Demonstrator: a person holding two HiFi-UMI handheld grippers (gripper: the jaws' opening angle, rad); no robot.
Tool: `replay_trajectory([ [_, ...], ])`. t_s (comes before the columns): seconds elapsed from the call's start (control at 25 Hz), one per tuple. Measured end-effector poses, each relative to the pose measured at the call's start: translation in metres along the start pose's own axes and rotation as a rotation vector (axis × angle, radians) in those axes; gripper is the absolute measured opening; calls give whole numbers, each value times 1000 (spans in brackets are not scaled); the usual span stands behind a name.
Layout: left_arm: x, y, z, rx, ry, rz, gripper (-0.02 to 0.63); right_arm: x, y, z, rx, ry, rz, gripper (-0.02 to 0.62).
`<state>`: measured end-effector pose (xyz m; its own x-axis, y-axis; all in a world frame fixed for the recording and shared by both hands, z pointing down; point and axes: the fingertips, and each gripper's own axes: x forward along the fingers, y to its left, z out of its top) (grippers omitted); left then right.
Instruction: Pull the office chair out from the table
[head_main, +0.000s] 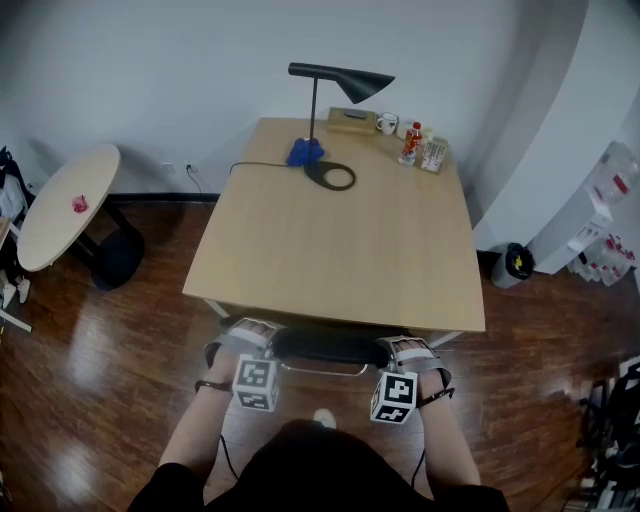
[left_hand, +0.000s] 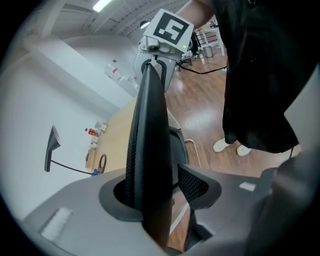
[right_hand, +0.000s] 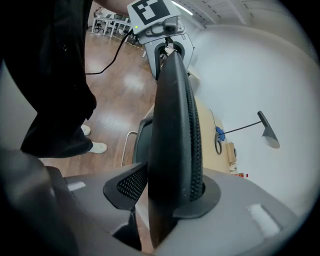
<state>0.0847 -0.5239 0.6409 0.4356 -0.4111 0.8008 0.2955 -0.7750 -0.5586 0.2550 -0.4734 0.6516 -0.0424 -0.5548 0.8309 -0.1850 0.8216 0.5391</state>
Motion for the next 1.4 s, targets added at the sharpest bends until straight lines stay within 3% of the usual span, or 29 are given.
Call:
replay_trajectory([
  [0.28, 1, 7, -3, 1, 16, 21, 86, 1, -2, 1, -4, 0, 27, 92],
  [0.48, 0, 2, 0, 20, 22, -1, 64, -2, 2, -1, -18, -6, 54, 43],
  [0.8, -4, -8, 2, 22, 30, -63, 57, -10, 15, 1, -1, -10, 125, 35],
  [1.4, -40, -59, 15, 10, 23, -89, 57, -45, 65, 13, 13, -12, 156, 41],
])
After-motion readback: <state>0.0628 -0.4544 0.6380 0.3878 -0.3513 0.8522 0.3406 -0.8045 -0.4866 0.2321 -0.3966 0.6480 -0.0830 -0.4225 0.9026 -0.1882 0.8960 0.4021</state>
